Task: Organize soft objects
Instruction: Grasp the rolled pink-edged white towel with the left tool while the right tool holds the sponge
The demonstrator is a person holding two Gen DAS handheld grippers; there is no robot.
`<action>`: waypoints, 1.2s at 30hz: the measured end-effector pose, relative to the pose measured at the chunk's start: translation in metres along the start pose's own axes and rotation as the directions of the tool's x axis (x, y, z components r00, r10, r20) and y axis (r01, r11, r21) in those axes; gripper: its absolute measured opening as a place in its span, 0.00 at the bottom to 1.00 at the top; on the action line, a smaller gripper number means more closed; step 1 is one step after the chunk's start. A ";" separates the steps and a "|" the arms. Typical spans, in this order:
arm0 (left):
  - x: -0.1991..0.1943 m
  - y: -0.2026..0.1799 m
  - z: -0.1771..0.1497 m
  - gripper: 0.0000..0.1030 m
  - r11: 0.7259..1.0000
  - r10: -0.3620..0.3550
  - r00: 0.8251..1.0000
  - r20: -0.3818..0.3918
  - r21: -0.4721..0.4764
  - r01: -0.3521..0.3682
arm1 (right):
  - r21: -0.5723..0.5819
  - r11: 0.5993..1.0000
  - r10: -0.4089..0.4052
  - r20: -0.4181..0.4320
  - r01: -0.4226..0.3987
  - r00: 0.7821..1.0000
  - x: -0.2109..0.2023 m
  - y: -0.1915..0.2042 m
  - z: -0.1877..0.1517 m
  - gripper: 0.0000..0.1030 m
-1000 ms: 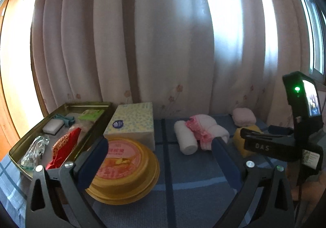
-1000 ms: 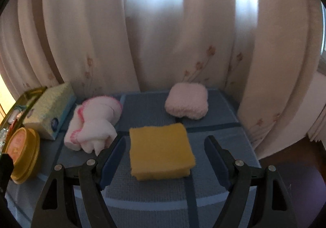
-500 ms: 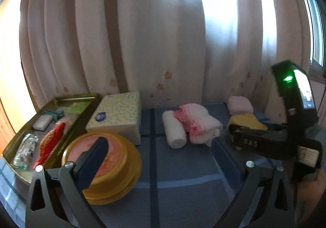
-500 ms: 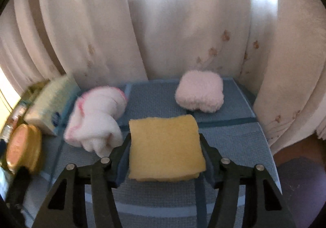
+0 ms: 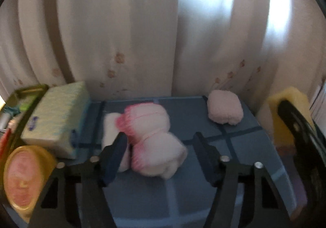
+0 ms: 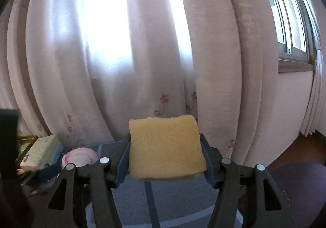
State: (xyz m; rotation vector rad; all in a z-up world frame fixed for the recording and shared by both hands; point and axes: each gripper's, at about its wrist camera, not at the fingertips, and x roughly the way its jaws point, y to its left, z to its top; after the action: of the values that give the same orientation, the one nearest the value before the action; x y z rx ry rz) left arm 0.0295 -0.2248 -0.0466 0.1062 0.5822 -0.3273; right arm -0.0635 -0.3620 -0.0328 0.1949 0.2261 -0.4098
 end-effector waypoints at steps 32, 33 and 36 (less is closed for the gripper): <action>0.001 0.015 -0.003 0.27 1.000 -0.005 1.000 -0.005 -0.016 0.005 | 0.010 1.000 -0.015 0.019 0.015 1.000 0.007 0.002 -0.001 0.62; -0.007 0.014 -0.005 0.27 1.000 -0.017 1.000 0.024 -0.002 0.017 | 0.010 1.000 -0.017 0.024 0.017 1.000 0.007 0.001 -0.001 0.62; -0.028 0.014 -0.011 0.27 0.999 -0.033 0.994 0.109 0.026 0.031 | 0.003 1.000 -0.025 0.044 0.025 0.999 0.004 0.002 -0.001 0.62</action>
State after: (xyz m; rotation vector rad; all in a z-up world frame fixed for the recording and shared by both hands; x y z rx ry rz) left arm 0.0070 -0.2022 -0.0401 0.1015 0.4722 -0.3689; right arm -0.0594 -0.3613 -0.0347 0.1856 0.1851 -0.4385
